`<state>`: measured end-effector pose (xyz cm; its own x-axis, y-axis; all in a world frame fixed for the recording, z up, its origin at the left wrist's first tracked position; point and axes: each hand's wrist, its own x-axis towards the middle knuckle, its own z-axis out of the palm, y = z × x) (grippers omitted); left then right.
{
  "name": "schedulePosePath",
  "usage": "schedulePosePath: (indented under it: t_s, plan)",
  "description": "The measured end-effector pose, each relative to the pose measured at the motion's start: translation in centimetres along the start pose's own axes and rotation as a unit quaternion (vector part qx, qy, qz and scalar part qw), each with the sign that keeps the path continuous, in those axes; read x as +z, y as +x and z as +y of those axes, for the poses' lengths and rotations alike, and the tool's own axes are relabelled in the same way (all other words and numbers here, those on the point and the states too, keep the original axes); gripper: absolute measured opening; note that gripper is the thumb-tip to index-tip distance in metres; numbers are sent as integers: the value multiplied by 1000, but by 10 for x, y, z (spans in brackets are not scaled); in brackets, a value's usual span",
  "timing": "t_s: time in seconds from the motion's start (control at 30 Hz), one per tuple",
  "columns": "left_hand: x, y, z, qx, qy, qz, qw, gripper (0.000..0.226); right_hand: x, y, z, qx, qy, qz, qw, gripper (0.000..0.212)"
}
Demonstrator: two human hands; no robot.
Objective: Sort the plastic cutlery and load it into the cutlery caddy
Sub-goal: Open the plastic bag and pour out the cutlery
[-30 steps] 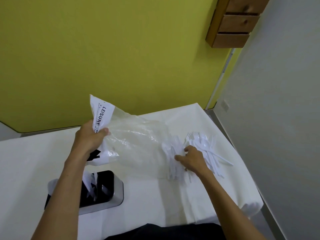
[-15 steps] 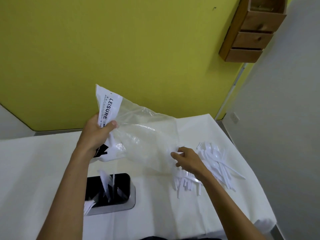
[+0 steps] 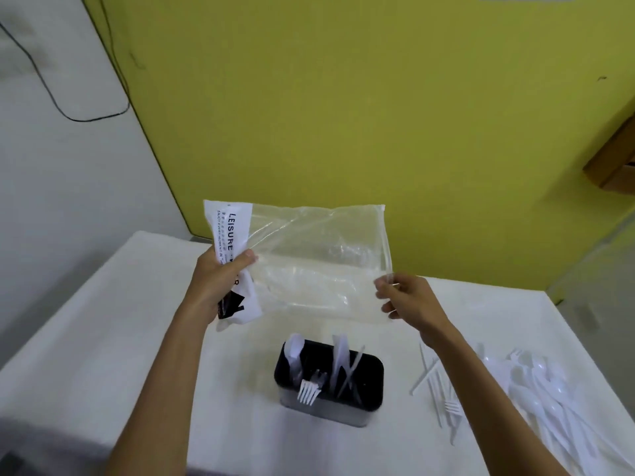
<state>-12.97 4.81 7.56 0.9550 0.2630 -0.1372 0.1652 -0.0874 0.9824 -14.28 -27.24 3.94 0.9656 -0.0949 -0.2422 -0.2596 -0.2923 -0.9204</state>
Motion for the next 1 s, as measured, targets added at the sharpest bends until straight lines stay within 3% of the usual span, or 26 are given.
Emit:
schedulePosePath:
  t_s: [0.13, 0.27, 0.37, 0.47, 0.53, 0.63, 0.77, 0.87, 1.0]
  plan:
    - [-72, 3, -39, -65, -19, 73, 995, 20, 62, 17, -29, -25, -32, -45, 998, 10]
    - [-118, -6, -105, -146, -7, 185, 972, 37, 138, 44, -51, -67, -131, -112, 983, 13]
    - [-132, -20, -143, -217, 57, 247, 943, 72, 189, 58, -54, -80, -226, -155, 958, 16]
    - [-146, -28, -167, -204, 225, 276, 912, 101, 232, 69, -41, -75, -301, -184, 932, 23]
    - [-150, -33, -179, -134, 345, 238, 898, 91, 252, 74, -31, -66, -331, -191, 922, 27]
    - [-139, -39, -196, -27, 436, 97, 894, 66, 271, 72, -25, -33, -350, -195, 916, 33]
    - [-126, -40, -213, -30, 497, -49, 866, 57, 273, 70, -22, -8, -372, -200, 906, 47]
    - [-120, -30, -204, -40, 514, -80, 853, 54, 262, 73, -20, -17, -401, -190, 896, 46]
    - [-87, -12, -149, 14, 463, -88, 882, 52, 225, 72, -28, -27, -406, -154, 901, 50]
